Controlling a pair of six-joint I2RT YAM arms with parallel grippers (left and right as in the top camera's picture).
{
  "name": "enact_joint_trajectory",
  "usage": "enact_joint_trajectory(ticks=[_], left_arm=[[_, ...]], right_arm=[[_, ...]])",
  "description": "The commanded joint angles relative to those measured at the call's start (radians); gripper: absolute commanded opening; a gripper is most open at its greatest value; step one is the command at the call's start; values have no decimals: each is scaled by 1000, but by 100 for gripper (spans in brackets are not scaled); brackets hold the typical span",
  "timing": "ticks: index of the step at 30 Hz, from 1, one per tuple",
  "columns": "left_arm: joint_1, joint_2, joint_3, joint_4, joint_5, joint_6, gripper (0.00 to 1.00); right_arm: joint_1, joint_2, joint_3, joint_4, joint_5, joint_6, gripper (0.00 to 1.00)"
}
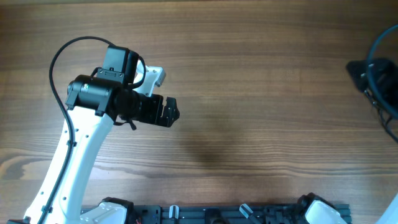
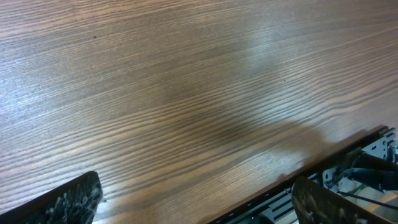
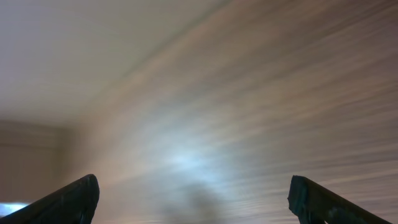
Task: Untangle cables
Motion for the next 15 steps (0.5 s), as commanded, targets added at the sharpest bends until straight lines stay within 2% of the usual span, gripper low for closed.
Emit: enact_joint_trajectory(ticks=[1,3,9,12,15], left_arm=[[1,2,0,-2,-2,2,100],[1,2,0,-2,-2,2,100],[1,2,0,-1,-2,1,100],[1,2,0,0,-2,1,100],[1,2,0,4,-2,1,100]], right_arm=[[226,-16,5,2,325,-175,100],[401,-30,5,-15,486,-180,100],[754,-137,5,-60,785,-128,100],[862,-263,5,-116,855,-98,100],[878,-384,5,-186,854,-70,100]])
